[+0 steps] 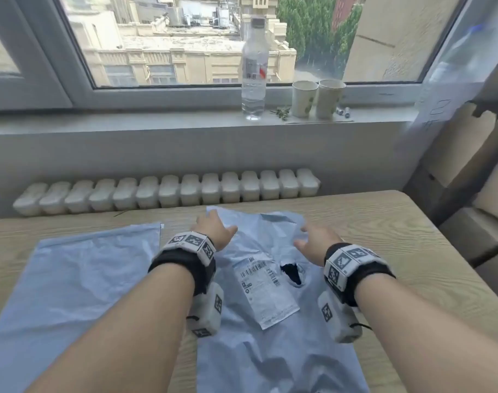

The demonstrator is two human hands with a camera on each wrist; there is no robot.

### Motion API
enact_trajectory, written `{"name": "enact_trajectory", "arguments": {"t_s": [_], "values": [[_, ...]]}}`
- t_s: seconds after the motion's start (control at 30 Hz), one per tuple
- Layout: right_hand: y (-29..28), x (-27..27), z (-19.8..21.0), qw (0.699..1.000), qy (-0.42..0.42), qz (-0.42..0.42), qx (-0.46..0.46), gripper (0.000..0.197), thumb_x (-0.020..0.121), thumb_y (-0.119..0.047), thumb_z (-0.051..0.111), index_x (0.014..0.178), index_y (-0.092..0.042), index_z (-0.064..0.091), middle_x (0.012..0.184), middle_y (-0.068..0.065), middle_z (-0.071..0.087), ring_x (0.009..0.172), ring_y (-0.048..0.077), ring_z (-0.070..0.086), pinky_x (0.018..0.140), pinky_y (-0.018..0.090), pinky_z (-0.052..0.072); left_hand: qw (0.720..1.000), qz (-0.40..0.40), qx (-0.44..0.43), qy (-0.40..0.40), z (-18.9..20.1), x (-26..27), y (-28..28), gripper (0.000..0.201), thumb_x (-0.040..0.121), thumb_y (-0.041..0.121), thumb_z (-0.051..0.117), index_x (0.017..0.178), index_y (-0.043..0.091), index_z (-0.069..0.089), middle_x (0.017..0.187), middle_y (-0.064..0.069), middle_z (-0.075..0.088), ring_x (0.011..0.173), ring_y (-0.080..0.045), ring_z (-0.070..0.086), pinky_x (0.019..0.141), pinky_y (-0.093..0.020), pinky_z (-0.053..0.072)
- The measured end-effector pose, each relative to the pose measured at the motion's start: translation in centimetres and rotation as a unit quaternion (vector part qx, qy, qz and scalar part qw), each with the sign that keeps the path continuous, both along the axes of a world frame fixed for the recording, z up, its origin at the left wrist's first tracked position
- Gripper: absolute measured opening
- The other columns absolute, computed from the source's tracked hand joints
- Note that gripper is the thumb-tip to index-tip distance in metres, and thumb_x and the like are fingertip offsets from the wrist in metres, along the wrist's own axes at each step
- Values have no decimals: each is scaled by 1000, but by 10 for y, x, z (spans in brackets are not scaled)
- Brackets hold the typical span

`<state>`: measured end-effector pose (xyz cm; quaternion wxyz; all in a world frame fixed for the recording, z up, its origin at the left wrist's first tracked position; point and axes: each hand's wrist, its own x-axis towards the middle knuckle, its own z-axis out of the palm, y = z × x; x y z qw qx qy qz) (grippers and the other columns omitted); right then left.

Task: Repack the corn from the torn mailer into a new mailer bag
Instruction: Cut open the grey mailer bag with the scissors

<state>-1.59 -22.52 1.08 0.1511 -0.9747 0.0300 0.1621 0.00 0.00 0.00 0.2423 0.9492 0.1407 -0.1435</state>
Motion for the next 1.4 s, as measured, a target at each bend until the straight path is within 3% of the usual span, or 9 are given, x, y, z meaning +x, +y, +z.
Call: {"name": "enact_trajectory", "arguments": {"t_s": [0.13, 0.43, 0.67, 0.8, 0.97, 1.07, 1.17, 1.23, 1.4], "values": [[-1, -1, -28, 999, 24, -38, 23, 59, 92, -38, 52, 143, -15, 35, 147, 10, 38, 130, 29, 44, 104, 37, 36, 998, 47, -47, 22, -24, 0, 6, 85, 88, 49, 55, 151, 9, 16, 147, -17, 39, 130, -35, 44, 104, -38, 38], [-5, -8, -54, 990, -46, -94, 97, 63, 88, -21, 59, 143, -13, 28, 131, 14, 55, 118, 31, 53, 92, 35, 43, 993, 78, -85, -9, -43, -3, 12, 74, 77, 33, 71, 135, 1, 37, 118, -14, 59, 104, -31, 62, 77, -33, 50], [-10, -24, -39, 972, -152, -127, 128, 48, 81, -7, 57, 128, -14, 51, 120, 10, 62, 110, 30, 57, 93, 35, 47, 980, 92, -99, -148, -26, -25, 18, 62, 76, 6, 72, 132, -1, 46, 130, -16, 55, 120, -32, 53, 97, -38, 47], [-7, -45, -27, 958, -182, -134, 175, 50, 78, -7, 66, 126, -12, 57, 121, 9, 64, 111, 28, 60, 96, 36, 48, 953, 113, -178, -217, -17, -51, 23, 15, 71, 1, 69, 85, 5, 68, 91, -14, 72, 89, -33, 69, 79, -45, 58], [3, -78, -20, 929, -141, -134, 315, 39, 71, -4, 72, 105, -6, 54, 92, 15, 70, 79, 28, 71, 72, 40, 59, 889, 198, -383, -157, 0, -101, 15, 18, 84, -13, 50, 70, -2, 52, 48, -11, 62, 45, -22, 65, 64, -45, 59], [5, -95, -13, 918, -116, -119, 359, 27, 80, -19, 74, 90, -2, 55, 76, 12, 68, 64, 22, 67, 66, 36, 60, 865, 225, -427, -135, 12, -127, 6, 9, 89, 11, 55, 88, 5, 50, 80, -14, 58, 53, -20, 57, 66, -35, 56], [5, -106, -9, 918, -115, -107, 365, 34, 78, -27, 77, 95, -1, 62, 75, 11, 67, 56, 18, 62, 54, 27, 56, 869, 228, -415, -143, 10, -132, 4, 44, 78, 35, 73, 105, 4, 58, 87, -11, 62, 61, -21, 59, 78, -38, 57], [4, -110, -9, 916, -106, -113, 371, 35, 77, -27, 77, 94, 0, 62, 73, 11, 64, 49, 17, 56, 50, 26, 53, 869, 222, -413, -159, 6, -132, 2, 54, 71, 32, 81, 111, 2, 62, 92, -11, 68, 69, -23, 65, 80, -40, 59], [-3, -110, -19, 929, -106, -136, 328, 22, 76, -18, 77, 81, 1, 66, 60, 8, 63, 45, 18, 58, 51, 28, 56, 875, 199, -414, -154, -1, -134, 1, 45, 77, 16, 78, 114, -1, 60, 100, -14, 70, 64, -19, 63, 51, -26, 53]]}}
